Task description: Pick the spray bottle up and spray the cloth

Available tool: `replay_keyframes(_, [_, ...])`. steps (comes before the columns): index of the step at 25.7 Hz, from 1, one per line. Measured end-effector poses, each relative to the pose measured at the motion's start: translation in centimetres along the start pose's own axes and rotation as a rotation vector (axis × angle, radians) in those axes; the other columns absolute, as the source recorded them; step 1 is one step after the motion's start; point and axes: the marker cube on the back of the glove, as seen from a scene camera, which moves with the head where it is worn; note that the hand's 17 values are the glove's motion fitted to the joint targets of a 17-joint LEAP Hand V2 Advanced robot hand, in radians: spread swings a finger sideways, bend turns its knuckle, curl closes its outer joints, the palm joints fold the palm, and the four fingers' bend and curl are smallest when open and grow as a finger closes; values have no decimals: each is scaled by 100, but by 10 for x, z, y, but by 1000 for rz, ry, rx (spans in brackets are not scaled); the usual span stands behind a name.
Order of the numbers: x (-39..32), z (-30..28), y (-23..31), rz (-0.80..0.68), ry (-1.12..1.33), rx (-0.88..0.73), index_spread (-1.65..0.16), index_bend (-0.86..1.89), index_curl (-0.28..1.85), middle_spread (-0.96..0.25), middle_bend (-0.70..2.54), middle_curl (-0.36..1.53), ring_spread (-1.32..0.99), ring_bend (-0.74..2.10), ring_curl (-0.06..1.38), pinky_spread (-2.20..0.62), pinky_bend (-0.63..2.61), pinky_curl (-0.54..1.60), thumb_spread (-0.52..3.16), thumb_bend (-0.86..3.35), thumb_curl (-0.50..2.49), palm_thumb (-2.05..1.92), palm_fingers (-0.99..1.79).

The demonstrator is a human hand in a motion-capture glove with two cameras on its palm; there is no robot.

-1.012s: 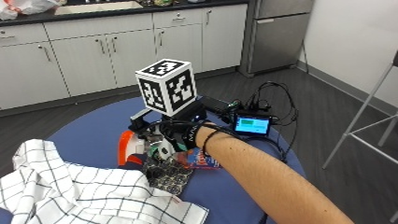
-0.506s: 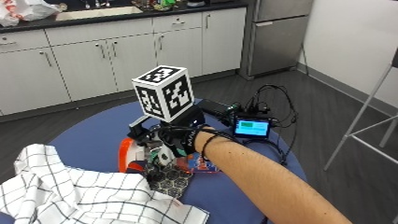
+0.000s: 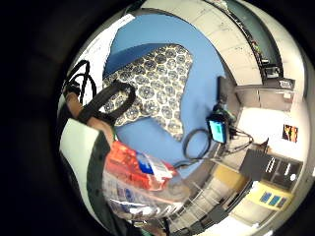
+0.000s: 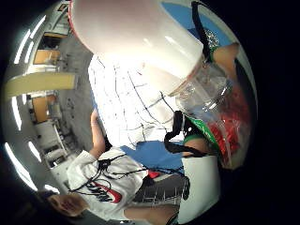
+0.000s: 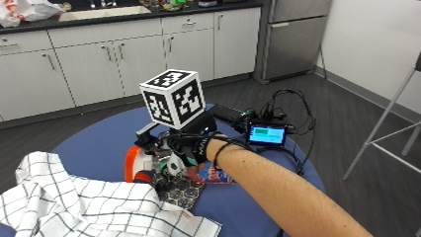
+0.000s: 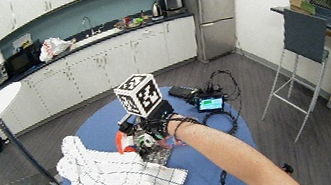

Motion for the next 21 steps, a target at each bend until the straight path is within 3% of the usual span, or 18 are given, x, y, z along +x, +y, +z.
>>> replay_keyframes(10, [4, -5, 7, -23, -220, 105, -30, 9, 21, -10, 48, 45, -13, 67, 42, -23, 65, 40, 75, -3, 56, 90, 123])
replay_keyframes(21, [23, -32, -6, 42, -992, 579, -28, 13, 23, -9, 48, 45, -12, 64, 41, -20, 59, 38, 79, -2, 55, 91, 119])
